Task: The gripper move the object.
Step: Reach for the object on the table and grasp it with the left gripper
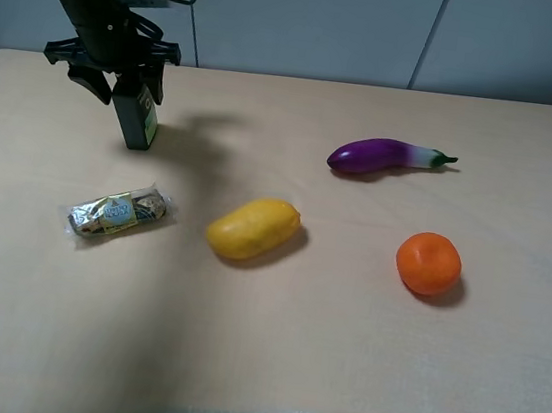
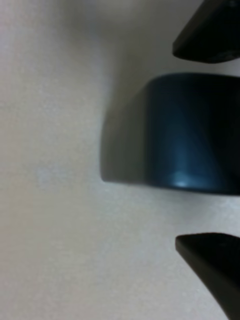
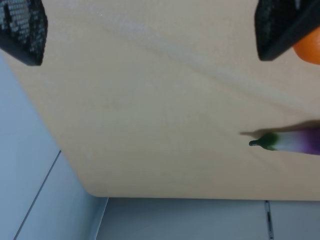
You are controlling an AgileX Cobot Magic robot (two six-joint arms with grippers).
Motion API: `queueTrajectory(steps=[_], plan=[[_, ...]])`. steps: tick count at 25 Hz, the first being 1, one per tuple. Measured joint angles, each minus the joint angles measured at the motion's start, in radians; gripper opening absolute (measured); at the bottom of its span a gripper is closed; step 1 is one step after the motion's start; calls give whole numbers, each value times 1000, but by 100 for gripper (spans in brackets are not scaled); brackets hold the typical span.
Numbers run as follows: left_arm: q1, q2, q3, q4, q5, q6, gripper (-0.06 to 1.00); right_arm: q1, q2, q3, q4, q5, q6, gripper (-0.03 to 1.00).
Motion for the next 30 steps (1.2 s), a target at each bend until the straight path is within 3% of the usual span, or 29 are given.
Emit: queueTrajectory(steps=[10,30], plan=[[0,0,0,-1,-1,0,75,0,0,0,0,0,0,63],[-3,0,0,-1,-14,-1,51,0,0,0,0,0,0,63]])
